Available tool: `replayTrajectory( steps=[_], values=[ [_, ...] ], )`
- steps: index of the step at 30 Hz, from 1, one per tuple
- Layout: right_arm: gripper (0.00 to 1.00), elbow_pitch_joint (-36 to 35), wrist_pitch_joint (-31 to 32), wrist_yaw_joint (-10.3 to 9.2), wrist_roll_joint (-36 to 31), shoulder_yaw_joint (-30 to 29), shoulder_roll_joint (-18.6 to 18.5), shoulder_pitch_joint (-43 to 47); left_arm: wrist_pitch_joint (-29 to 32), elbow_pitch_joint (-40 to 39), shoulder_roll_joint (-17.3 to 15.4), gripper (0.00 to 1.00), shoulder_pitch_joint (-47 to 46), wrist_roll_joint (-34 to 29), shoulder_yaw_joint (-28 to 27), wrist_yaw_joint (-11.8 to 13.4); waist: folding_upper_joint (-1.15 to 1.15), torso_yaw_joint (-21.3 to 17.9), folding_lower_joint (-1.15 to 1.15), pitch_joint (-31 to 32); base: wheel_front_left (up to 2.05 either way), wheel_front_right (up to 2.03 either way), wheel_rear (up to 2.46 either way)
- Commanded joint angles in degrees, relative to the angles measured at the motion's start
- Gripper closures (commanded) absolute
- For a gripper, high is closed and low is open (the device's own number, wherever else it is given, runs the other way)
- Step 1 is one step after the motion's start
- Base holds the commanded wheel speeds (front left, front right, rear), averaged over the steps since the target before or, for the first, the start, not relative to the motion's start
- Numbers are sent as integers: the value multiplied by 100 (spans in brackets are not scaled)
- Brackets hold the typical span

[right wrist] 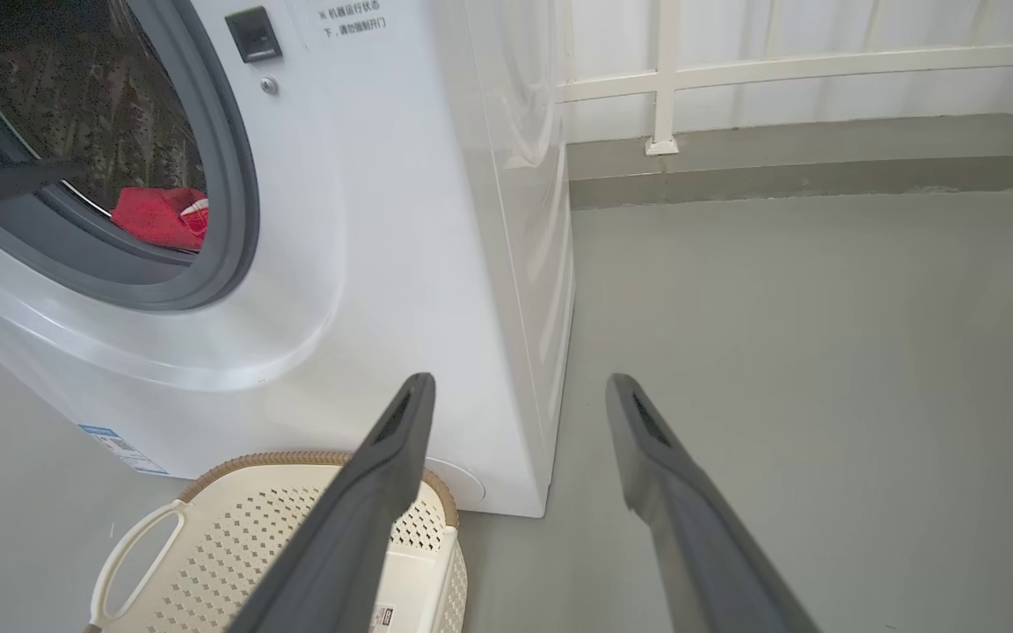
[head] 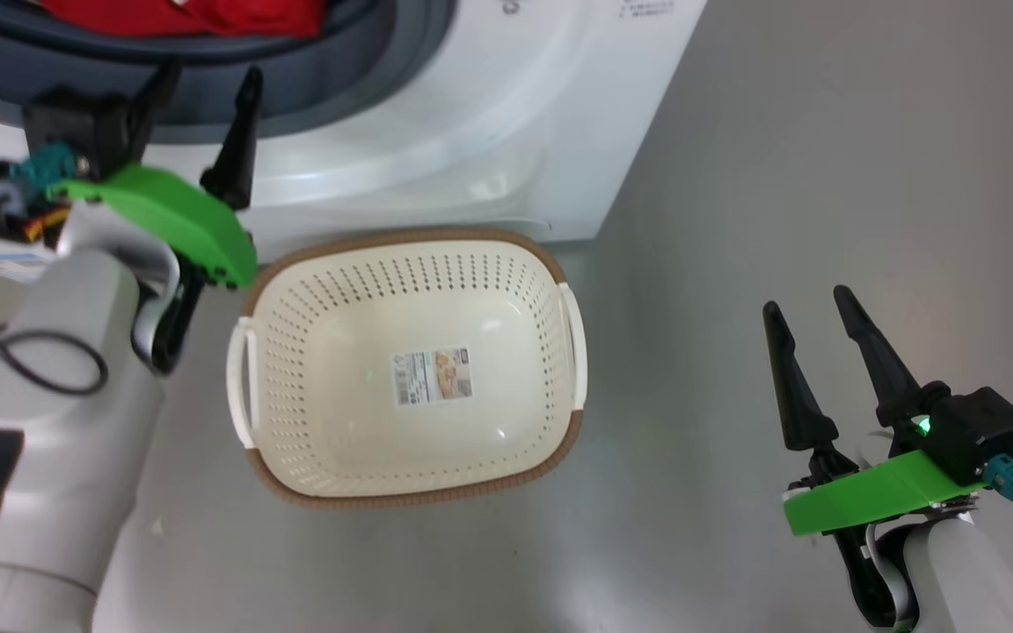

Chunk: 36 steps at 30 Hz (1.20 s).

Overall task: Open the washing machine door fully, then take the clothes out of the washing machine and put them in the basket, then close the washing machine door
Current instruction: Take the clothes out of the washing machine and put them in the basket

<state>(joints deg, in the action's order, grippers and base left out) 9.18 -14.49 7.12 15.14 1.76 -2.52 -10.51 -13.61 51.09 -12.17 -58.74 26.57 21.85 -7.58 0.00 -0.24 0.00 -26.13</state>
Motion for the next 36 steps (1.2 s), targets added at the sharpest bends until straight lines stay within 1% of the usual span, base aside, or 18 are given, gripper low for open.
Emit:
replayTrajectory(
  steps=[1, 2, 3, 13, 21, 28, 36],
  values=[
    [0, -158, -51, 36, 86, 152, -36, -84, 22, 13, -288, 0, -248, 63, -24, 9, 0, -168, 0, -303, 0, 0, 0],
    [0, -165, -51, 36, 98, 188, -36, -128, 89, 177, -342, 0, -512, 108, 184, 9, 0, -216, 0, -395, 0, 0, 0],
    [0, -166, -51, 36, 105, 212, -36, -151, 110, 262, -371, 0, -631, 142, 269, 9, 0, -244, 0, -432, 0, 0, 0],
    [0, -214, -51, 36, 245, 459, -36, -316, 232, 1043, -669, 0, -1527, 431, 931, 9, 0, -577, 0, -723, 0, 0, 0],
    [0, -306, -51, 36, 320, 631, -36, -374, 267, 1558, -936, 0, -2004, 519, 1271, 9, 0, -831, 0, -904, 0, 0, 0],
    [0, -372, -51, 36, 366, 703, -36, -402, 258, 1787, -1106, 0, -2292, 554, 1495, 9, 0, -990, 0, -1042, 0, 0, 0],
    [0, -452, -51, 36, 401, 704, -36, -415, 335, 1935, -1155, 0, -2478, 666, 1758, 9, 0, -1072, 0, -1157, 0, 0, 0]
  ],
)
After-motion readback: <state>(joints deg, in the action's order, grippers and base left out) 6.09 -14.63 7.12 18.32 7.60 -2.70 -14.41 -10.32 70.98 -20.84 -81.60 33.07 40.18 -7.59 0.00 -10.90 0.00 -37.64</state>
